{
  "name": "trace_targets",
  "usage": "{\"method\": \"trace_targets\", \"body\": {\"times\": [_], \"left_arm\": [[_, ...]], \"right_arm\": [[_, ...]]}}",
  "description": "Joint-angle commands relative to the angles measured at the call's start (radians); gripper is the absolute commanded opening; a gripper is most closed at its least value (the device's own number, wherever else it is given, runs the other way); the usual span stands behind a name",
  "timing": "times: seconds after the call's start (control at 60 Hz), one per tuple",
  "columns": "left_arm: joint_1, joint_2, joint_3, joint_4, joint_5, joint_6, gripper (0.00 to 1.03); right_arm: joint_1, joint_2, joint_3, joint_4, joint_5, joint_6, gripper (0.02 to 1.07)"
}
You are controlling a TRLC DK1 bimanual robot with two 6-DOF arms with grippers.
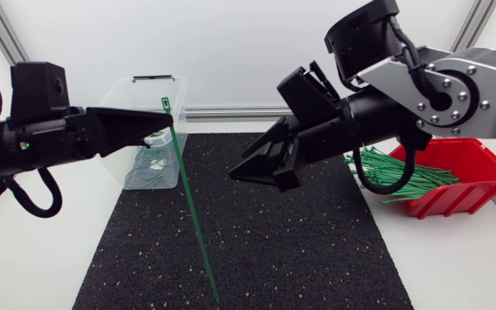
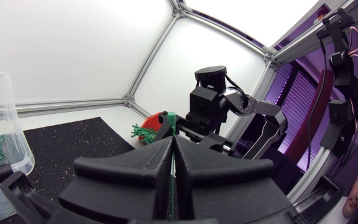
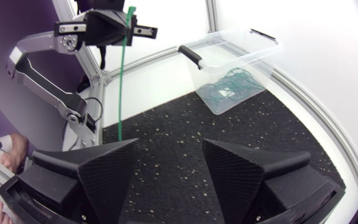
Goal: Take a green cable tie from the red box, thread the tail through the head to close it, then place it in the transparent bin on the left.
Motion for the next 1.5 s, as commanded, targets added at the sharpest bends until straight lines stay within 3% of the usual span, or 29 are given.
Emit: {"method": "trace_targets", "body": {"times": [0.0, 0.133, 0.183, 0.3, 0.467, 0.767, 0.883, 1.017, 1.15, 1.317, 1.483], "left_arm": [[0.012, -0.015, 0.026, -0.01, 0.012, -0.025, 0.03], [0.029, -0.004, 0.035, -0.04, 0.009, -0.013, 0.03], [0.03, 0.01, 0.045, -0.072, 0.003, 0.015, 0.03], [0.029, 0.042, 0.084, -0.208, -0.045, 0.151, 0.03], [0.021, 0.102, 0.169, -0.4, -0.12, 0.3, 0.03], [-0.002, 0.168, 0.259, -0.569, -0.16, 0.415, 0.03], [-0.002, 0.18, 0.29, -0.596, -0.16, 0.421, 0.03], [-0.016, 0.213, 0.341, -0.65, -0.158, 0.446, 0.03], [-0.019, 0.309, 0.446, -0.771, -0.114, 0.504, 0.03], [0.019, 0.43, 0.558, -0.902, -0.023, 0.596, 0.03], [0.045, 0.461, 0.589, -0.912, 0.0, 0.619, 0.03]], "right_arm": [[-0.01, -0.004, 0.003, -0.029, 0.067, -0.102, 0.79], [0.009, -0.006, -0.002, -0.057, 0.237, -0.205, 0.79], [0.015, -0.004, -0.007, -0.061, 0.296, -0.231, 0.87], [0.041, 0.014, -0.02, -0.06, 0.415, -0.268, 0.91], [0.157, 0.011, -0.056, -0.029, 0.701, -0.28, 0.95], [0.288, -0.053, -0.162, 0.169, 0.878, -0.277, 0.97], [0.364, -0.015, -0.168, 0.213, 1.033, -0.323, 0.98], [0.415, 0.025, -0.175, 0.213, 1.067, -0.451, 0.96], [0.429, 0.048, -0.171, 0.267, 1.064, -0.569, 0.84], [0.463, 0.07, -0.188, 0.319, 1.066, -0.684, 0.84], [0.501, 0.106, -0.221, 0.368, 1.066, -0.787, 0.84]]}}
